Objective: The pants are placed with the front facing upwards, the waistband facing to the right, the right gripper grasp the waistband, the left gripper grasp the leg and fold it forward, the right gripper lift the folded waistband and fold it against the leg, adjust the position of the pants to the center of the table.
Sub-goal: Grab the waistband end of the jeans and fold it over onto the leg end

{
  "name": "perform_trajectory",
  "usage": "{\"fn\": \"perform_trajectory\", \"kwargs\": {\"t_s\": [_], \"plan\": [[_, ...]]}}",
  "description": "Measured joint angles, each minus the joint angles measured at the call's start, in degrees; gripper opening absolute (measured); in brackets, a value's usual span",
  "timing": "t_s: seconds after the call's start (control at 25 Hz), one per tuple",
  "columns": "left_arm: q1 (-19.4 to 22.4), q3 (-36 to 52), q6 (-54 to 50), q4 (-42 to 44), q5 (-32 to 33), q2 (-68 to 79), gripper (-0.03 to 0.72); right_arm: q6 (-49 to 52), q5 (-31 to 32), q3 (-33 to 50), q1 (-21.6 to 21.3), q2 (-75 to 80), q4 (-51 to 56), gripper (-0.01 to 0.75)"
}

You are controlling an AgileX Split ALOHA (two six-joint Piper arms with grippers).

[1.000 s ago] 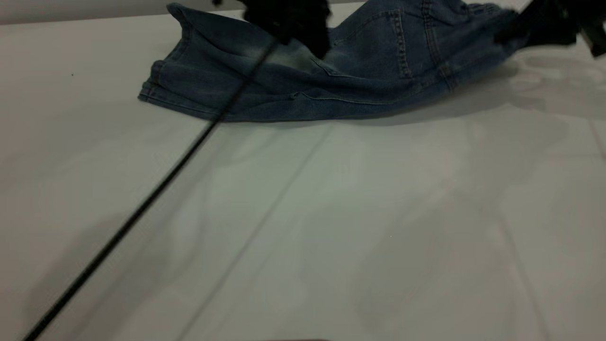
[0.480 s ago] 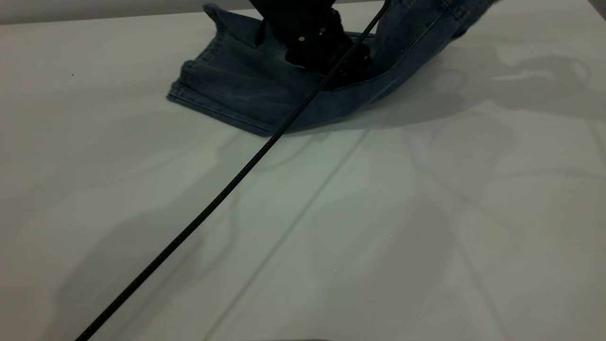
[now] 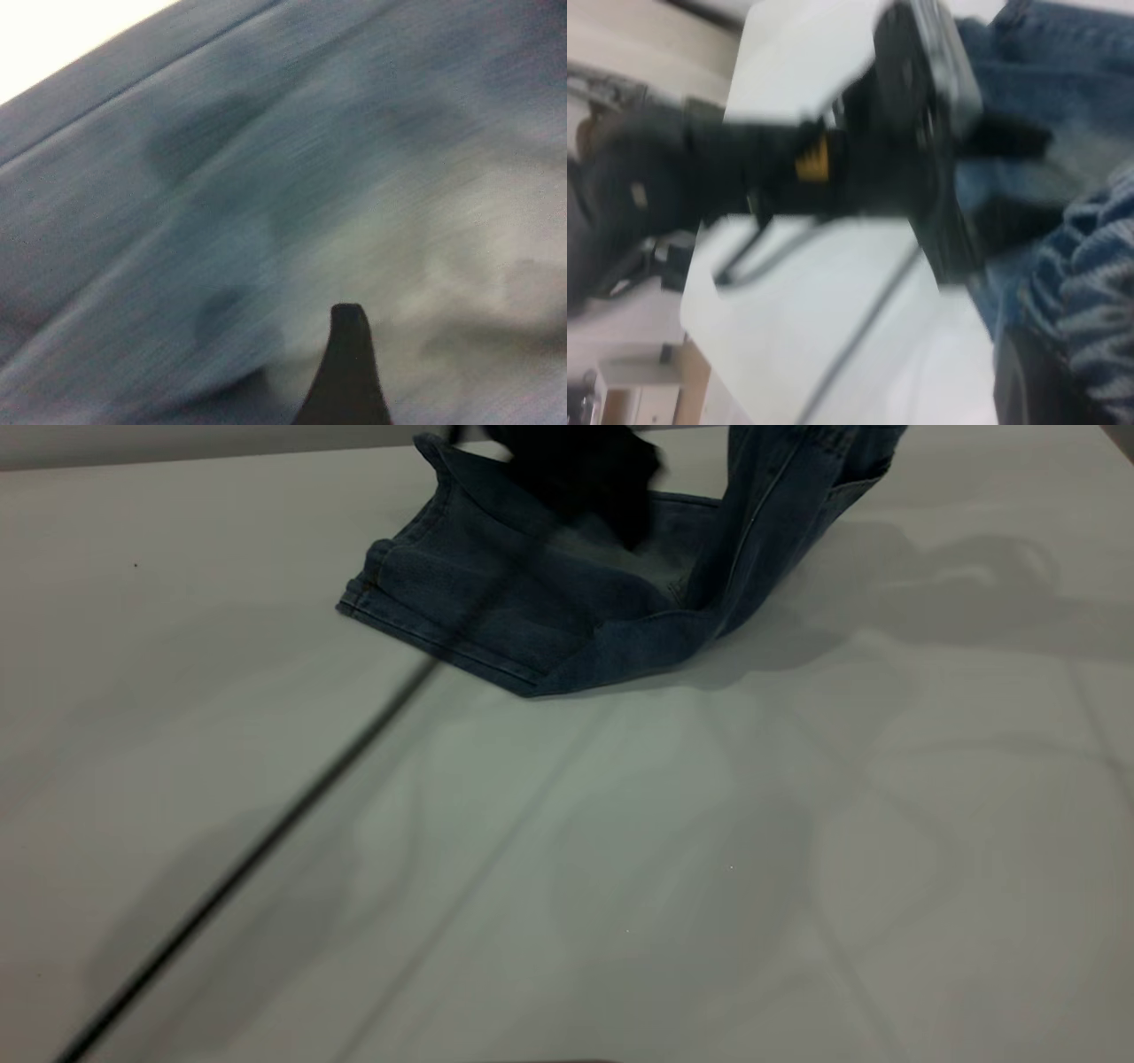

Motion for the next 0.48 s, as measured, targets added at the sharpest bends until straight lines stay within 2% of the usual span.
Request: {"fn": "perform_trajectory", "kwargs": {"t_s": [0.08, 0.2, 0.48], "plan": [[2.26, -2.95, -3.38, 2.65, 5.06, 0.00, 0.548, -0.46, -0.40, 0.00, 1.87, 0.00, 0.00, 0.049], [5.18, -4.24, -5.76, 5.24, 8.84, 0.00, 0.548, -1.19, -2.53, 0.00, 4.72, 0.00, 0.00, 0.049], [7.70, -4.31, -6.72, 9.13, 9.44, 2.06, 0.548, -2.62, -10.23, -0.88, 11.63, 0.00, 1.68, 0.049]]}}
